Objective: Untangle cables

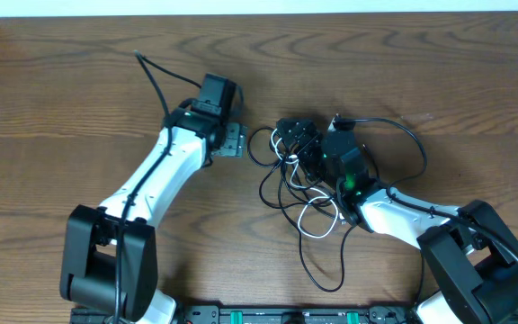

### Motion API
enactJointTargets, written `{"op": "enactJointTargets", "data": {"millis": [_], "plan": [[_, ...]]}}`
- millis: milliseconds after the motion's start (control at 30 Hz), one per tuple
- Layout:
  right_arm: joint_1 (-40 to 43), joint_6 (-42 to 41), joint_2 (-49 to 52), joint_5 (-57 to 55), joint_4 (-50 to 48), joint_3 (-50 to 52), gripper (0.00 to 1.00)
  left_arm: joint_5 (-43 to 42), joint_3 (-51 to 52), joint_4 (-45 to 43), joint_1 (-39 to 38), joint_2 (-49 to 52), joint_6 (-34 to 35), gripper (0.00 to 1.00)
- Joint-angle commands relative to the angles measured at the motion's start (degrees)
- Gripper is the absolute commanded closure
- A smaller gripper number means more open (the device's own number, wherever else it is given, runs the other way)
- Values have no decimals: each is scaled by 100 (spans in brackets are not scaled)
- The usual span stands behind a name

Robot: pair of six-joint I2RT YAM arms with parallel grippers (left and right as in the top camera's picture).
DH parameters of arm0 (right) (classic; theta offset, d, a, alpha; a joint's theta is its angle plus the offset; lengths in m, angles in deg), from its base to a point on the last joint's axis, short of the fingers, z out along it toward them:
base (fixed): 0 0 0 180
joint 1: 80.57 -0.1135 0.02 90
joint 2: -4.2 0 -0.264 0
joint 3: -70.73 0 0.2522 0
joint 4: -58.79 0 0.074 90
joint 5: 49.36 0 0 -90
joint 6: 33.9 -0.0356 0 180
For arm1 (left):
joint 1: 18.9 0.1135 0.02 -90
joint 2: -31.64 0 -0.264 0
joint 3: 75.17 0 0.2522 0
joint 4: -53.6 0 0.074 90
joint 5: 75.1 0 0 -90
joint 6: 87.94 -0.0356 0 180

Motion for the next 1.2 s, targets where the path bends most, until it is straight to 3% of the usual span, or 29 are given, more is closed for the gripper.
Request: {"op": "enactJointTargets", "data": {"millis": [0, 333, 1167], "plan": [[-35, -59, -11, -267, -46, -20, 1, 153, -33, 33, 302, 22, 57, 20], [-90, -70, 214, -286, -533, -42, 2, 129, -33, 186, 933, 22, 245, 20], [-297, -358, 907, -511, -1034, -129, 2, 129, -33, 81, 955, 24, 245, 20]]}}
